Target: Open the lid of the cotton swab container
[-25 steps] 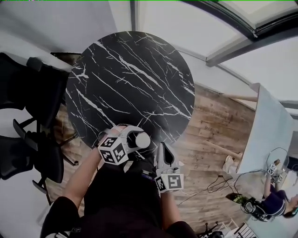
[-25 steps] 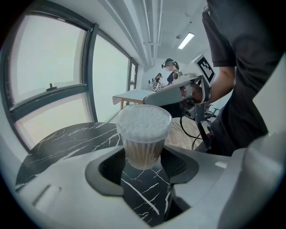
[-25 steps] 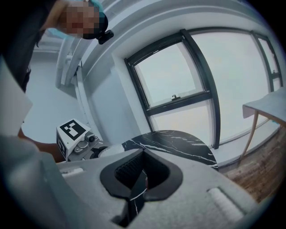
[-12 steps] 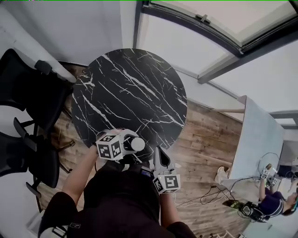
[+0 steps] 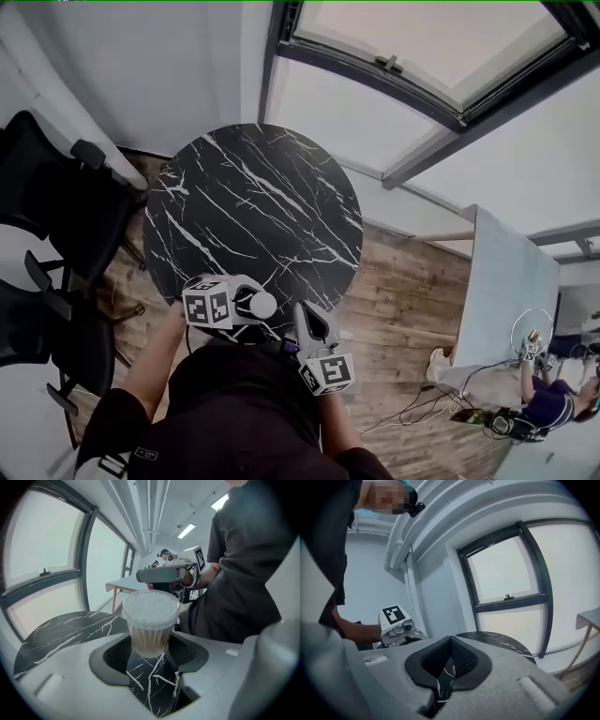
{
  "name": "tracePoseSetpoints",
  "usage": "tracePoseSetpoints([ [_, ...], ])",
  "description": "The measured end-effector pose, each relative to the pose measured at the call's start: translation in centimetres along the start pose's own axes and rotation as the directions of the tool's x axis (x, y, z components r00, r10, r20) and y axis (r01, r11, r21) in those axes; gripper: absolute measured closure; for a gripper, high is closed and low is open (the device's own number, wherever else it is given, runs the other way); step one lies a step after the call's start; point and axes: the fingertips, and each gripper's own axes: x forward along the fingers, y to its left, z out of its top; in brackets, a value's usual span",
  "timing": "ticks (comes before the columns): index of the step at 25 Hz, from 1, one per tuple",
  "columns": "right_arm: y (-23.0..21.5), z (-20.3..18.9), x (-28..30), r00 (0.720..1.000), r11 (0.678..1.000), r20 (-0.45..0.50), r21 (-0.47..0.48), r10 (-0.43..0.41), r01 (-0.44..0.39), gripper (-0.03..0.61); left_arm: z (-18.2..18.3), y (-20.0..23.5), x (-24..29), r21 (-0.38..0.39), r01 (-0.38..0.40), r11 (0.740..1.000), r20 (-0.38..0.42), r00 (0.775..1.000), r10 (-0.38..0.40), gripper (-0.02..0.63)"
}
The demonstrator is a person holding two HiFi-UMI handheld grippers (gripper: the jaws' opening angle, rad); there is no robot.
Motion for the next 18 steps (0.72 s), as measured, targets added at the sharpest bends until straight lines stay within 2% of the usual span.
tracePoseSetpoints([
  [7,1.1,0.4,-0.1,0.997,0.996,-0.012,-0.041,0.08,-0.081,0.58,-0.4,-0.4,-0.2,0.004,0.009,1.0,-0.014,1.0,-0.009,0.356],
  [12,2.1,1.4,-0.1,0.984,0.979,-0.015,-0.1,0.178,-0.178,0.575,0.0,0.3,-0.8,0.021,0.011,1.0,-0.019,1.0,-0.01,0.356],
  [18,4.0,1.3,-0.4,0.951,0.94,-0.066,-0.143,0.302,-0.309,0.464,1.1,0.6,-1.0,0.064,0.023,0.998,0.001,1.0,-0.023,0.356],
])
